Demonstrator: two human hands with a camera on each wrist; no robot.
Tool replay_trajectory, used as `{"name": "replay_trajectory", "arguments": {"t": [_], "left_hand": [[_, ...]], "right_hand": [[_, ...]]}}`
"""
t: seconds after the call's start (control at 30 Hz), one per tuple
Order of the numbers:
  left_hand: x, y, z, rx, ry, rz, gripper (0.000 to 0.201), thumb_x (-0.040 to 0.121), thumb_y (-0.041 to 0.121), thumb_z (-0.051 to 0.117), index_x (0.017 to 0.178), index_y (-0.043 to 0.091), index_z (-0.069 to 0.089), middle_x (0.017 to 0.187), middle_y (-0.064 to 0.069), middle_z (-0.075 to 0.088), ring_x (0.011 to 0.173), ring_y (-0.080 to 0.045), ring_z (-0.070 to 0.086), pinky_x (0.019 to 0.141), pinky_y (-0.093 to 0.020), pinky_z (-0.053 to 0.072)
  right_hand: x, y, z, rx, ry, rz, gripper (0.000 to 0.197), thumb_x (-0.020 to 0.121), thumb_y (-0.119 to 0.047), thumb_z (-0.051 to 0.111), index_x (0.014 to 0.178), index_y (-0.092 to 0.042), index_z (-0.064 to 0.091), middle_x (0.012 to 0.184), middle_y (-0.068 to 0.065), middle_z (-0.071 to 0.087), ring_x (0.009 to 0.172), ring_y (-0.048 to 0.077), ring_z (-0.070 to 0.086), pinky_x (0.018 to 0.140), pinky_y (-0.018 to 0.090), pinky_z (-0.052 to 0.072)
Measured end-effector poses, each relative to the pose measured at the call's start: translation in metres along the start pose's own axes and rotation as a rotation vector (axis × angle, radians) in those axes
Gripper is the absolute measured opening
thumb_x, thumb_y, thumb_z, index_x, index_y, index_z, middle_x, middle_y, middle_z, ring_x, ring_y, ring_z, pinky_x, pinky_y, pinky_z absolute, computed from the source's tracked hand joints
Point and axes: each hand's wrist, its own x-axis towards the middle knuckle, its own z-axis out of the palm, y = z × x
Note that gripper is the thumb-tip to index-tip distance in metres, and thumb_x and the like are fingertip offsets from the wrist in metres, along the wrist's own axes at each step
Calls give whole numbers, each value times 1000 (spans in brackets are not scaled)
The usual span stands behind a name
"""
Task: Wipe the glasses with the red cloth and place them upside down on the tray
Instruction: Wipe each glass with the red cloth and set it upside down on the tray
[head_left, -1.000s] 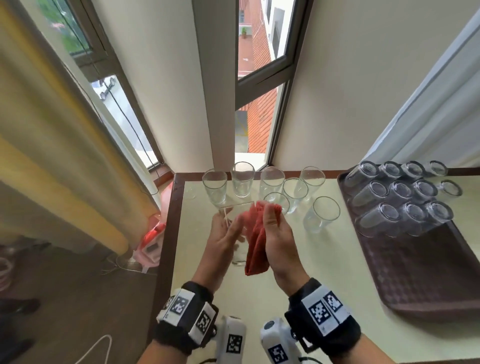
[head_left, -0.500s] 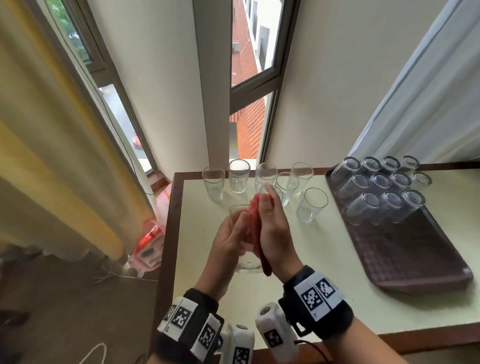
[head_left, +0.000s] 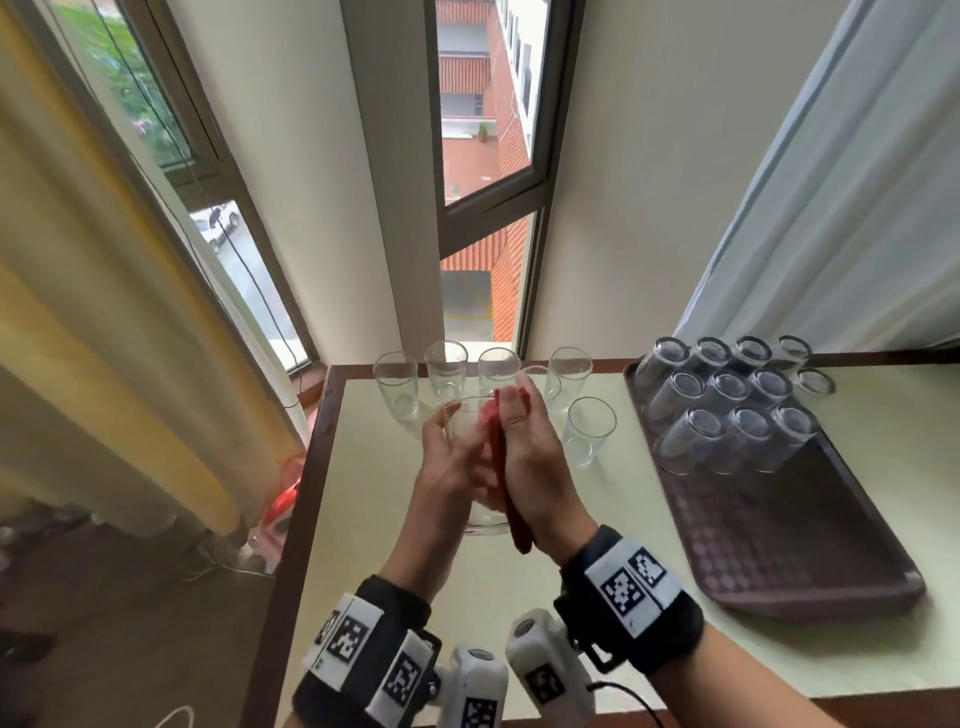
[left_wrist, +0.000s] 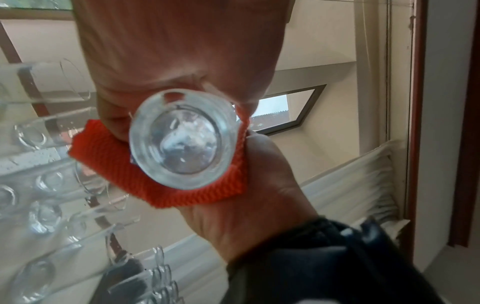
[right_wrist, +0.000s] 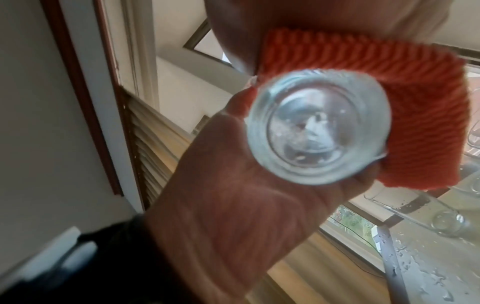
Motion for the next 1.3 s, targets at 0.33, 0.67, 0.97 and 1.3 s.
{"name": "replay_trajectory", "arguments": {"t": [0.33, 0.67, 0.97, 1.3], "left_hand": [[2, 1, 12, 52, 60, 74, 73, 83, 67, 47, 145, 28, 38, 132, -5, 58, 118, -17, 62, 102, -46, 51], [8, 6, 13, -22, 94, 48, 67, 83, 63, 50, 139, 28, 42, 126, -7, 59, 103, -5, 67, 79, -27, 60], [-4, 2, 16, 47, 120, 144, 41, 80, 67, 55, 117, 54, 44, 117, -14, 57, 113, -37, 59, 95, -52, 53], [-8, -6, 1, 58, 179, 195, 50, 78, 76, 50, 122, 54, 44, 124, -9, 58, 113, -25, 63, 97, -54, 52]], "right_hand": [[-13, 5, -17, 105, -66, 57, 84, 78, -78, 52, 138, -19, 44, 114, 16, 69, 103, 36, 68, 95, 60, 51], [-17, 4, -18, -134, -119, -49, 76, 84, -74, 37, 151, -40, 22, 128, 1, 64, 111, 16, 65, 98, 46, 52], [9, -9, -13, 139, -33, 89, 77, 73, -85, 52, 97, -13, 60, 102, 31, 67, 97, 50, 65, 93, 64, 49], [-16, 12, -6, 97, -150, 65, 86, 78, -79, 54, 138, -17, 46, 116, 16, 69, 108, 39, 66, 97, 61, 49]]}}
